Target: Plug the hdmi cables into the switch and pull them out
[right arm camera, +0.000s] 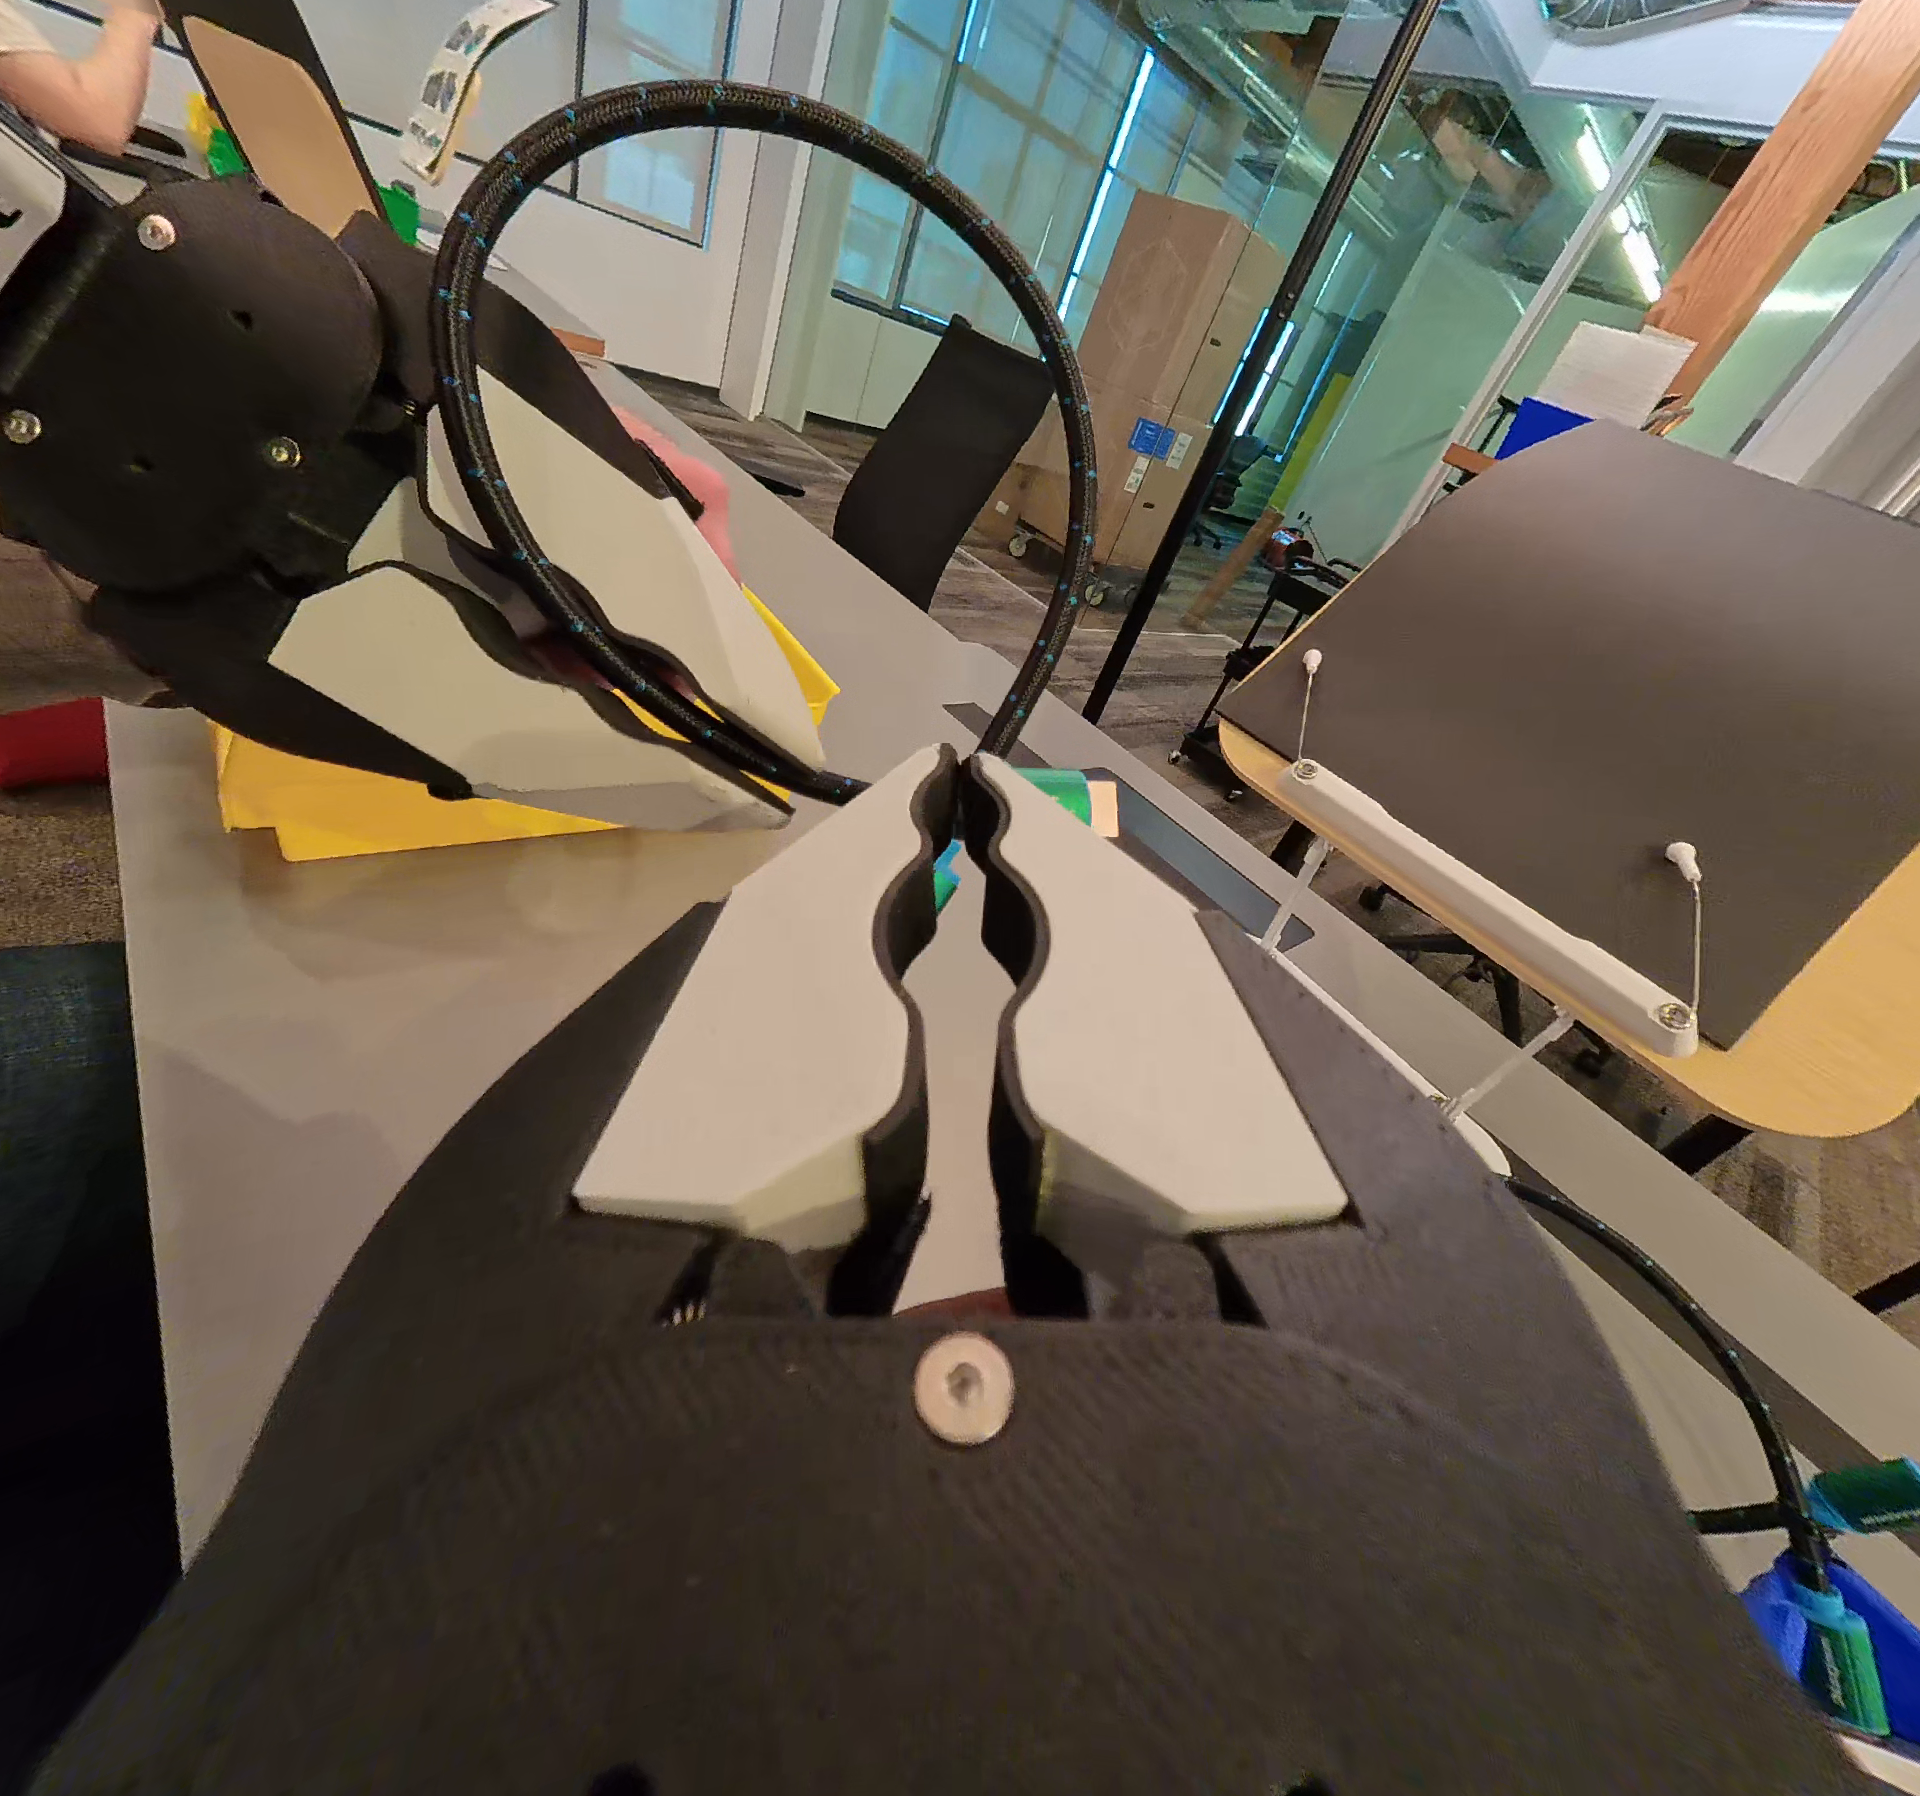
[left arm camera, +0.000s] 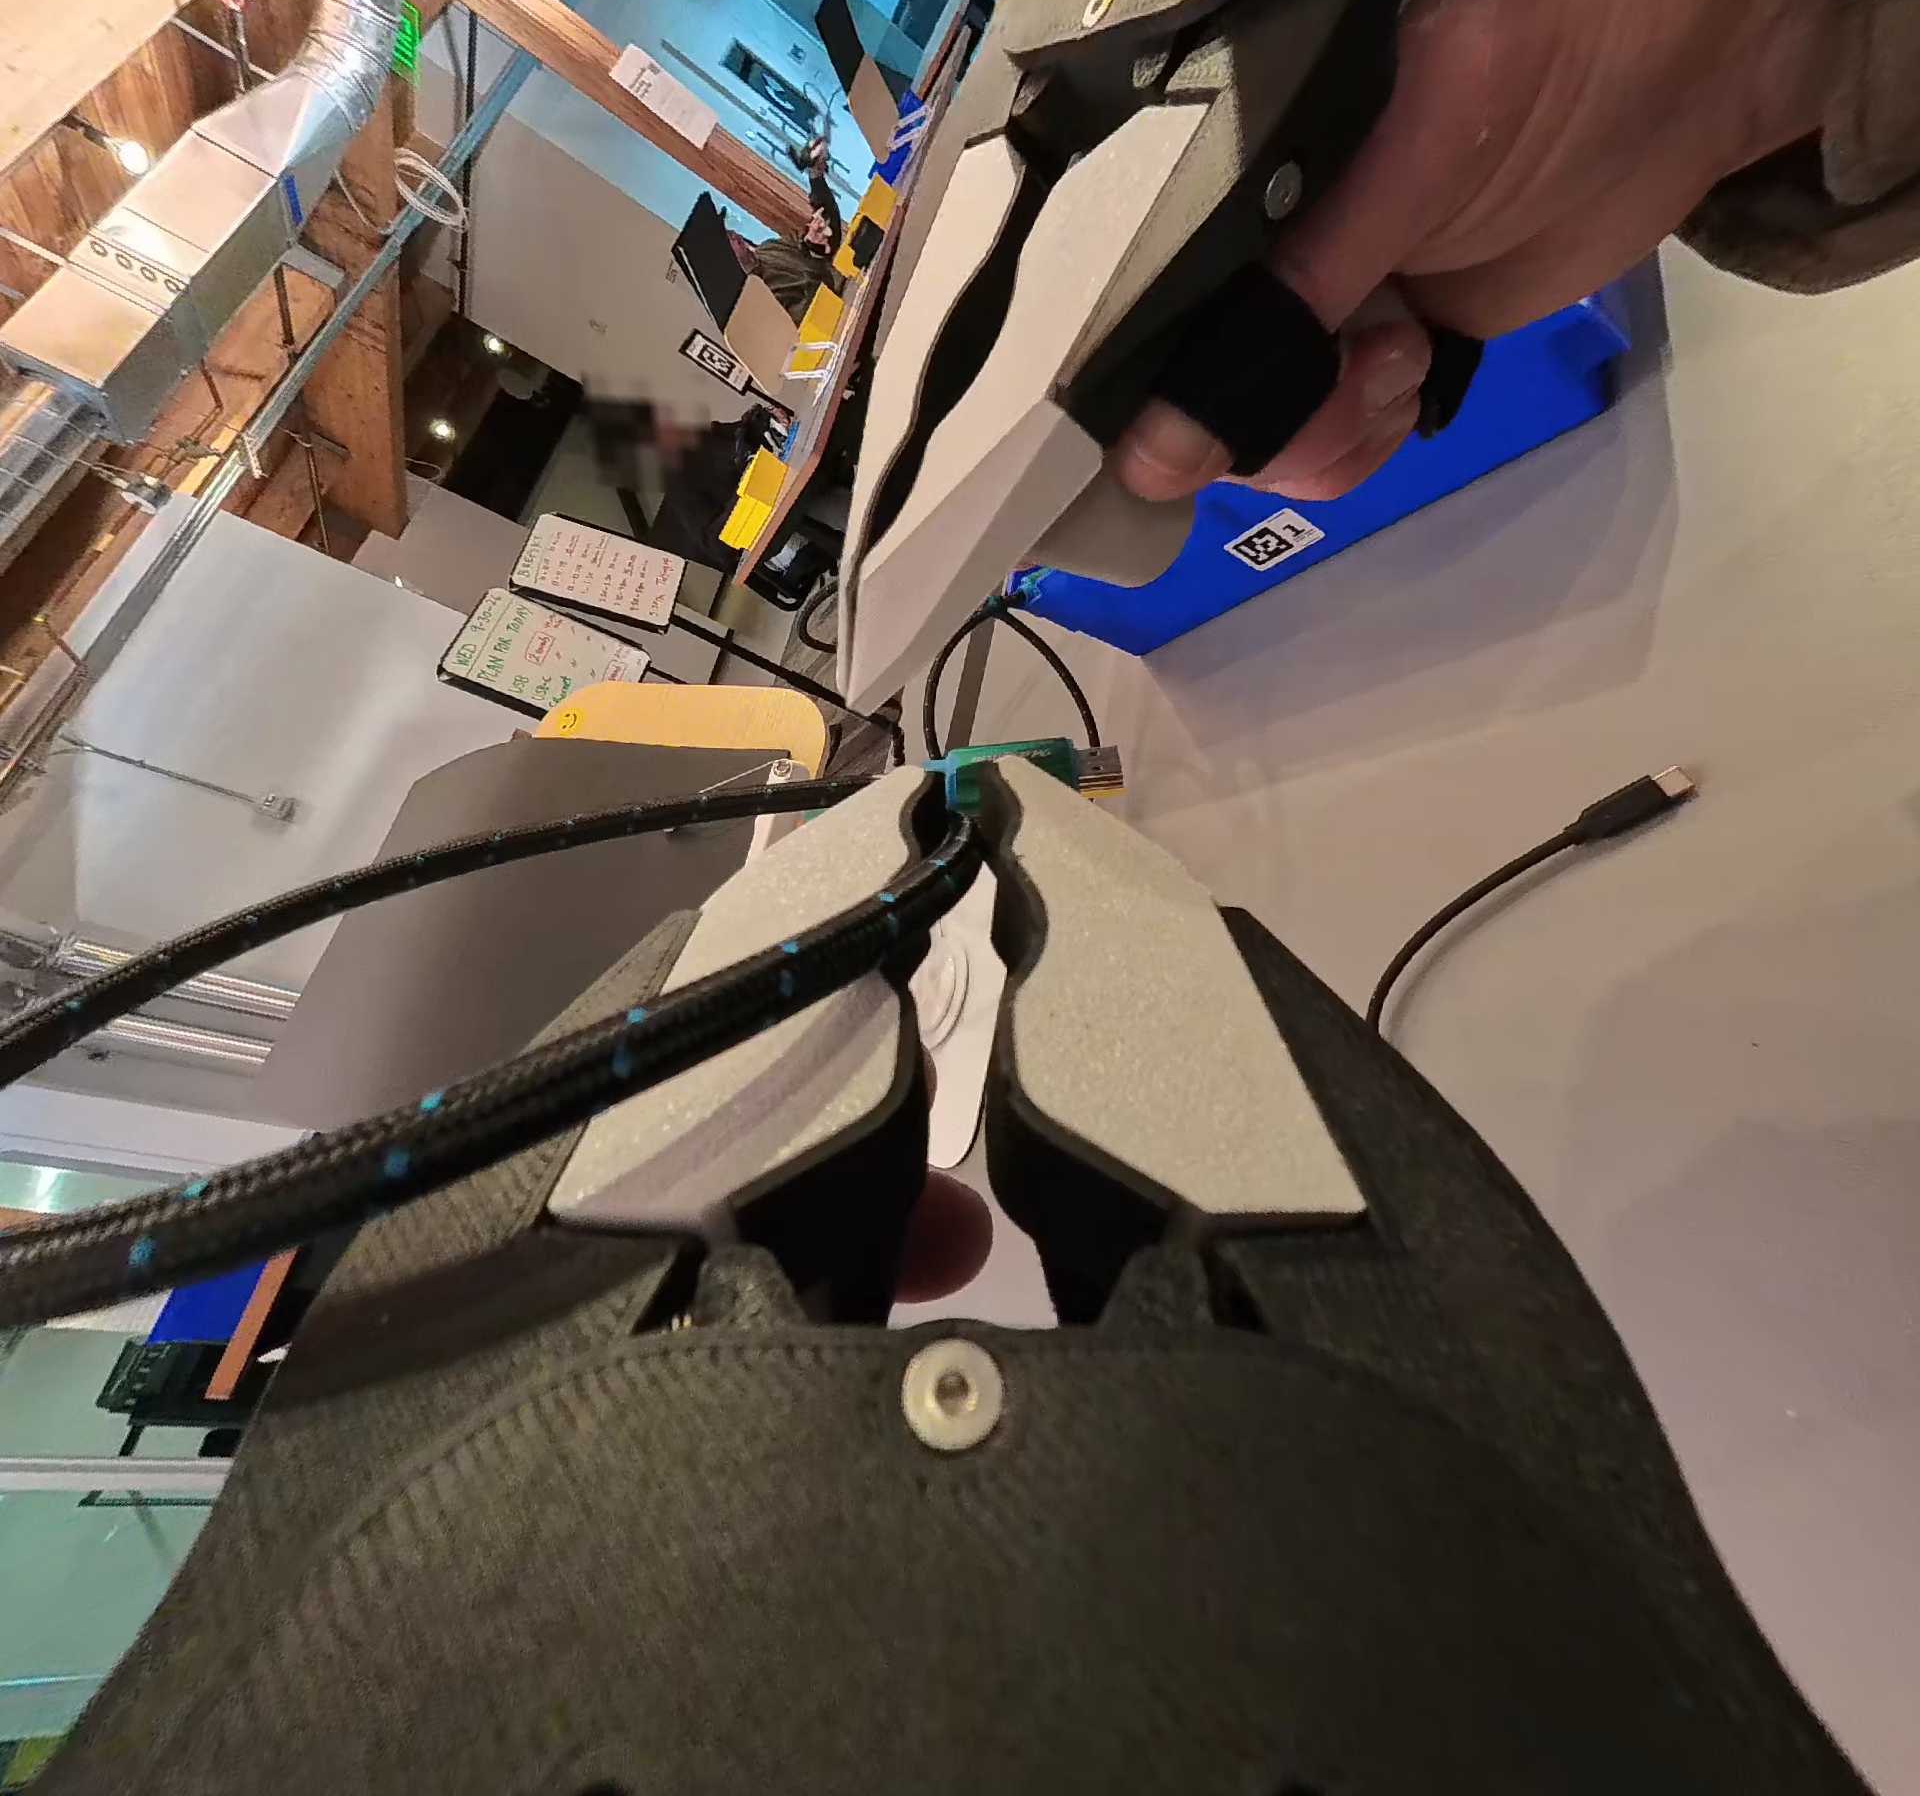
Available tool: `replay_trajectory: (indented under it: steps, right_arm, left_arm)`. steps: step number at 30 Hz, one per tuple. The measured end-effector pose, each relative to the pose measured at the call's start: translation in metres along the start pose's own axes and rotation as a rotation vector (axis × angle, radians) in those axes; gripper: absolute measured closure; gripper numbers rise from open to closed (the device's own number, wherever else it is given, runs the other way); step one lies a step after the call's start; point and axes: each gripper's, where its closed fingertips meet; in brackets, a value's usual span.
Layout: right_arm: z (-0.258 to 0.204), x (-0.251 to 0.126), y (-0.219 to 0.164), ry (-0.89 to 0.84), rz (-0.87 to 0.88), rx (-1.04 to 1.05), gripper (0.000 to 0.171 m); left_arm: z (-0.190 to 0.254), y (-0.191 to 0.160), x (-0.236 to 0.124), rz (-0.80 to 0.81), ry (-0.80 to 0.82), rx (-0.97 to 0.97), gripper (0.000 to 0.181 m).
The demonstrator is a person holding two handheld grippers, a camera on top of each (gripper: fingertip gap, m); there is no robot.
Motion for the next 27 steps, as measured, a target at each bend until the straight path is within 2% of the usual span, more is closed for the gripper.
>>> replay_trajectory:
  steps: [27]
  right_arm:
    - [0.006,-0.002,-0.004,0.019,0.003,0.063,0.171]
  left_arm:
    - [-0.013,0.001,-0.006,0.027,0.037,-0.072,0.176]
Point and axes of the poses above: each gripper's, where its closed fingertips meet, x out along the fingers, y out of its top, z = x × y across the jaws, and after that the axes turned 14 degrees about -z, right-handed
